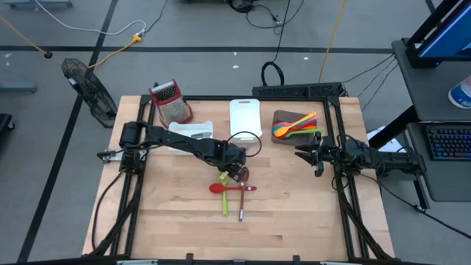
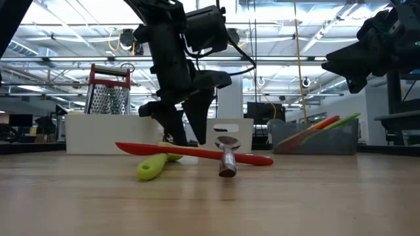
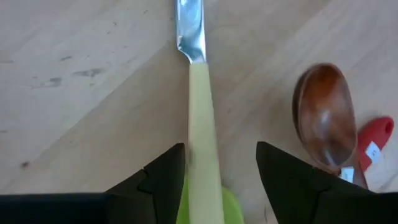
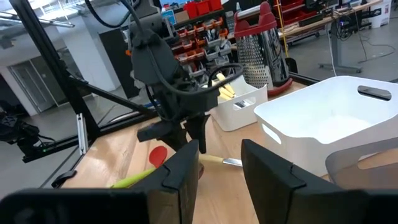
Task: Pick & Place Kitchen Items
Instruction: Put the yellow knife into the left white bin
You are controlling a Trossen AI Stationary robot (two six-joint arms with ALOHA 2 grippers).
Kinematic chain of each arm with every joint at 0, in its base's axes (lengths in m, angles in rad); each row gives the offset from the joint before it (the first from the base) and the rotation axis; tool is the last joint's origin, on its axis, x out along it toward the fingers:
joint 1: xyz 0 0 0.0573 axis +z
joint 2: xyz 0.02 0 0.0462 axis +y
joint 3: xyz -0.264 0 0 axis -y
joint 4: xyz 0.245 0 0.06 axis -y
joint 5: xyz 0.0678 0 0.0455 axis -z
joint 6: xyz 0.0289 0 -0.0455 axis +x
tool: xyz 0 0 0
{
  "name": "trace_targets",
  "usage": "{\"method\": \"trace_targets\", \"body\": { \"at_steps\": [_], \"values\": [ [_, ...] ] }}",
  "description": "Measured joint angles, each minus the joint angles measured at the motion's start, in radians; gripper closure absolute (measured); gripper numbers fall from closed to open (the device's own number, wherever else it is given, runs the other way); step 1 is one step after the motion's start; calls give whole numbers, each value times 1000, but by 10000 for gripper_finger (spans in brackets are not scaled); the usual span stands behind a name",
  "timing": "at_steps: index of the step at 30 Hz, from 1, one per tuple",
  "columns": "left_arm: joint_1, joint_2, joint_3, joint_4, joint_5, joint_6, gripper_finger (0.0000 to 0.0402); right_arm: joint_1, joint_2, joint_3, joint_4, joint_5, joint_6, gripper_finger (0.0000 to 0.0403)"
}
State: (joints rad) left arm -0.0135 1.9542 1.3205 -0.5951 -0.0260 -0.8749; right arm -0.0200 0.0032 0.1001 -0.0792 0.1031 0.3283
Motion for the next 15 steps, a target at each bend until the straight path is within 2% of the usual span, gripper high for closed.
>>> {"method": "trace_targets", "body": {
  "at_steps": [15],
  "values": [
    [-1, 68, 5, 17, -21, -21, 203, 0, 0, 0, 0, 0, 0, 289]
  ]
}}
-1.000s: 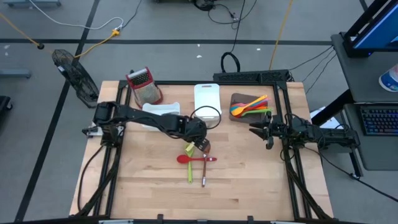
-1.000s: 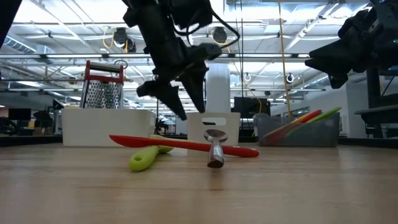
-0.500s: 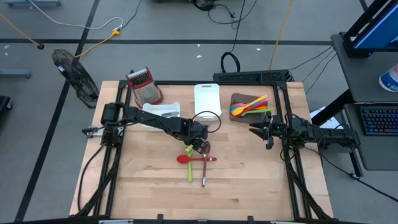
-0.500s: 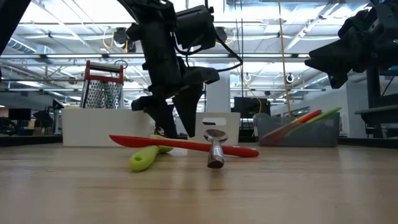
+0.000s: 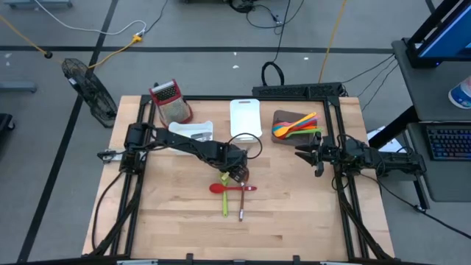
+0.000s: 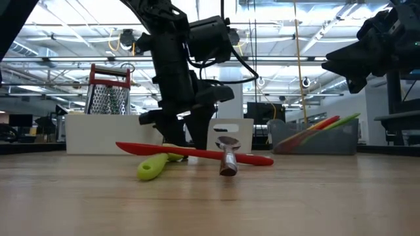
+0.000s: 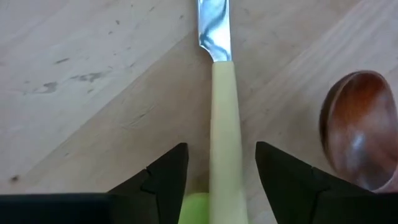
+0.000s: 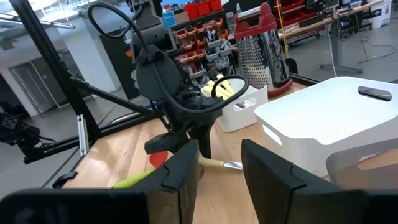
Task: Pick & Place Kitchen Items
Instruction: Put the yellow knife into the left white bin
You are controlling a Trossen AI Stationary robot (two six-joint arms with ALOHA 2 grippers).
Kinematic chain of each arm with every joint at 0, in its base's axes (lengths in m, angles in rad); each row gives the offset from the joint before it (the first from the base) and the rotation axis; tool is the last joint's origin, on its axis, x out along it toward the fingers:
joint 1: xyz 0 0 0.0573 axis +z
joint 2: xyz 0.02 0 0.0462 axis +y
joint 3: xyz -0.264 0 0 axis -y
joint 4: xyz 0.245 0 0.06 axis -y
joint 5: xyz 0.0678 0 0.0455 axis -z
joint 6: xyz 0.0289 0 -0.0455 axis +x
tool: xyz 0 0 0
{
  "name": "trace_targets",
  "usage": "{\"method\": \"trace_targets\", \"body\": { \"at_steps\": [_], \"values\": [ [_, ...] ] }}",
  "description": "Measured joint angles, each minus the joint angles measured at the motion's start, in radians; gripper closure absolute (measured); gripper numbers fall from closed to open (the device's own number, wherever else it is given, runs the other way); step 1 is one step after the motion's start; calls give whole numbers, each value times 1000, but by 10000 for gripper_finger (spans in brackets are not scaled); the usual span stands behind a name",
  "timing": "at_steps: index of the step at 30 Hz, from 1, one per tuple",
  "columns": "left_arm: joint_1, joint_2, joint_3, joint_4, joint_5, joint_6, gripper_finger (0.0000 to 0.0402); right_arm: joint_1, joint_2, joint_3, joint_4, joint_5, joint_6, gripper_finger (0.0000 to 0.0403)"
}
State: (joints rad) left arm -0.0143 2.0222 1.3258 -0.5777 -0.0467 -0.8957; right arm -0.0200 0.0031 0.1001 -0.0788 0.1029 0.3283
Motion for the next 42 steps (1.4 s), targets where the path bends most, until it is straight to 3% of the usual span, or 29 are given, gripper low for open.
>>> {"method": "trace_targets", "body": {
  "at_steps": [4, 13, 18, 25, 33, 37, 42],
  "values": [
    [-1, -6, -2, 0, -25, -5, 229, 0, 0, 0, 0, 0, 0, 289],
    [3, -14, -1, -10, -33, -4, 350, 0, 0, 0, 0, 0, 0, 289],
    [3, -9, 33, -13, -31, 15, 350, 0, 0, 0, 0, 0, 0, 289],
    [14, -11, 142, -152, -27, 75, 350, 0, 0, 0, 0, 1, 0, 289],
    [11, -12, 299, -340, 68, 208, 350, 0, 0, 0, 0, 1, 0, 289],
    [-6, -12, 389, -501, 72, 270, 350, 0, 0, 0, 0, 1, 0, 289],
    [-52, -13, 495, -845, 72, 341, 350, 0, 0, 0, 0, 0, 0, 289]
  ]
}}
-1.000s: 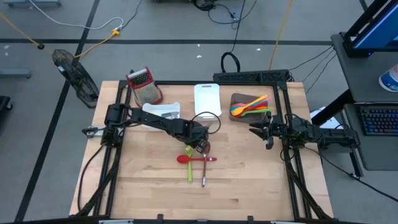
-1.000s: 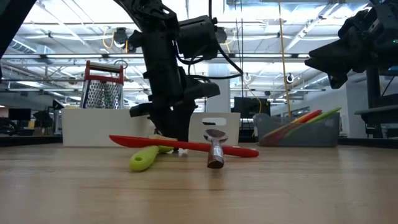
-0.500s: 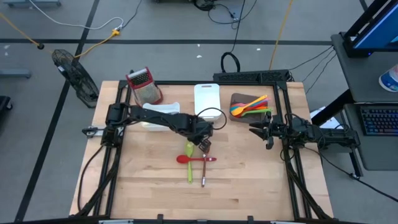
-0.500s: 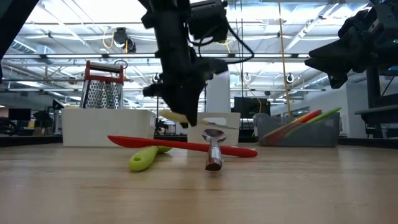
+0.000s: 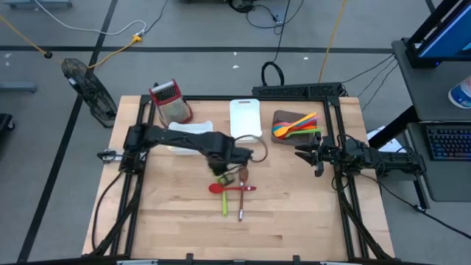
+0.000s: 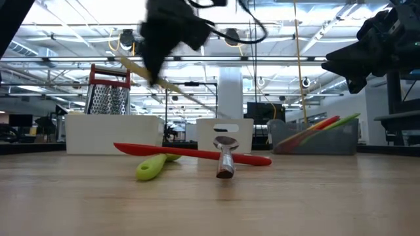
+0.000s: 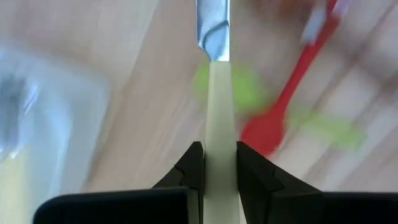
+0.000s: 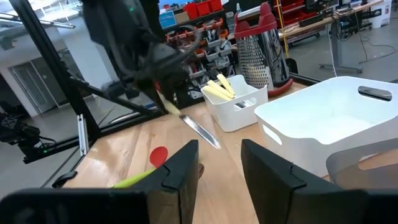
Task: Pick & Place Kitchen Items
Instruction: Put the yellow knife into the left white bin
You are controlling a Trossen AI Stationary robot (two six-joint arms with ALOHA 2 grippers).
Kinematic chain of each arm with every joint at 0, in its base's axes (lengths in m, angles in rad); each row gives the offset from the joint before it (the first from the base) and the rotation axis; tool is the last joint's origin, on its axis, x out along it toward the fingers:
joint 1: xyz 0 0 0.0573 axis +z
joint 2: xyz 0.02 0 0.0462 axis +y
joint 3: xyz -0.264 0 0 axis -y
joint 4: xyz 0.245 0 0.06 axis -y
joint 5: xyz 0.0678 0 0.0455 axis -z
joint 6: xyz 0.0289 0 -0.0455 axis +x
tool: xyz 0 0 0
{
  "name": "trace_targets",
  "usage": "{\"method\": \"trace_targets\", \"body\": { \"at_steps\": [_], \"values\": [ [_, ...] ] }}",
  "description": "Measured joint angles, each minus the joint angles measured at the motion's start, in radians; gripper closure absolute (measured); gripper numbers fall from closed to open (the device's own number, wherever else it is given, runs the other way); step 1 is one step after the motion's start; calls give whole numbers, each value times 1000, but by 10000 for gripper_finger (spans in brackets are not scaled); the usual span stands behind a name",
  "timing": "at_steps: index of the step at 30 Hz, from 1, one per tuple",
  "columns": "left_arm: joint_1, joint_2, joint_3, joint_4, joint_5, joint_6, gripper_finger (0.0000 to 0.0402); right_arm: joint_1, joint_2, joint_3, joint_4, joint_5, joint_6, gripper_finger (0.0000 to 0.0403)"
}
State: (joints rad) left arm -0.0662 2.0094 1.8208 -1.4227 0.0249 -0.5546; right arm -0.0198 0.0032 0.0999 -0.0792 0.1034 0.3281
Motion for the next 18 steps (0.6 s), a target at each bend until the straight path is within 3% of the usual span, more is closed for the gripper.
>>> {"method": "trace_targets", "body": {
  "at_steps": [3, 6, 13, 18],
  "values": [
    [-28, -2, 41, -158, -29, 34, 350, 0, 0, 0, 0, 0, 0, 289],
    [-58, -66, 13, -131, -50, 95, 350, 0, 0, 0, 0, 0, 0, 289],
    [-81, -199, -18, -133, -206, 47, 350, 0, 12, 0, 1, 1, 0, 289],
    [-58, -355, -157, -152, -263, -7, 350, 0, 14, 0, 2, 1, 0, 289]
  ]
}}
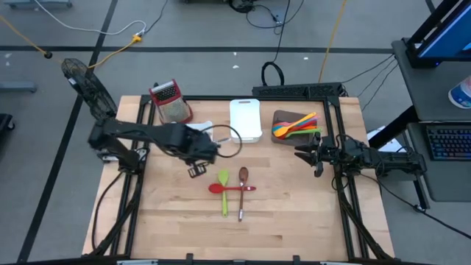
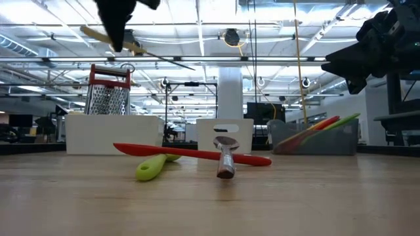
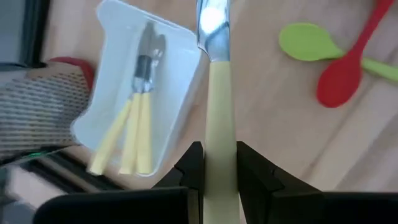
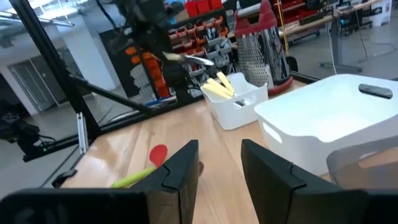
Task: Pick & Place Kitchen Items
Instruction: Put the yellow knife into the left white bin
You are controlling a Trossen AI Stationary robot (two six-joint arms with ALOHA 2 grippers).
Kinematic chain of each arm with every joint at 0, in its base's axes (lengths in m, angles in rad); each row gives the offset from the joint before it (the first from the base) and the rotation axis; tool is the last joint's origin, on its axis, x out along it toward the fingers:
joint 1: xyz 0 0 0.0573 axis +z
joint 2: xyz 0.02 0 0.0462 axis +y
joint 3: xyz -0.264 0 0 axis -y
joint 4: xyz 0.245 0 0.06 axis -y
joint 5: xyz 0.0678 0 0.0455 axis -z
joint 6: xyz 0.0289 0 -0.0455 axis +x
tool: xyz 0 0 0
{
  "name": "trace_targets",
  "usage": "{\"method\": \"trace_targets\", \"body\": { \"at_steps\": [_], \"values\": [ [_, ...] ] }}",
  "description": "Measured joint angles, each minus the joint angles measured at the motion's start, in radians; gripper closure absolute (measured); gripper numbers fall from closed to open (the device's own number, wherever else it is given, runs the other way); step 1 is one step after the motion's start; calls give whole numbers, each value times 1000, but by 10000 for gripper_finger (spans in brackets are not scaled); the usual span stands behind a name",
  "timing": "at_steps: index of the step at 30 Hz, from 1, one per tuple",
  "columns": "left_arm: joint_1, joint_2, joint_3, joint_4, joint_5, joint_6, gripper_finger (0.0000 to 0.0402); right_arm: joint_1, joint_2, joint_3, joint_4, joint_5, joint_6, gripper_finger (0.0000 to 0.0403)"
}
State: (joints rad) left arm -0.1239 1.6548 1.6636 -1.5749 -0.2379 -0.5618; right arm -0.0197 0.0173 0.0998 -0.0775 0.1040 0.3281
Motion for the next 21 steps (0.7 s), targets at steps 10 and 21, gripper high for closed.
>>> {"method": "trace_targets", "body": {
  "at_steps": [10, 21],
  "values": [
    [68, -236, -389, 4, 20, 19, 350, 0, 0, 0, 2, 0, 0, 289],
    [223, -240, -557, 14, -102, 187, 350, 0, 0, -2, 73, 1, 0, 289]
  ]
}}
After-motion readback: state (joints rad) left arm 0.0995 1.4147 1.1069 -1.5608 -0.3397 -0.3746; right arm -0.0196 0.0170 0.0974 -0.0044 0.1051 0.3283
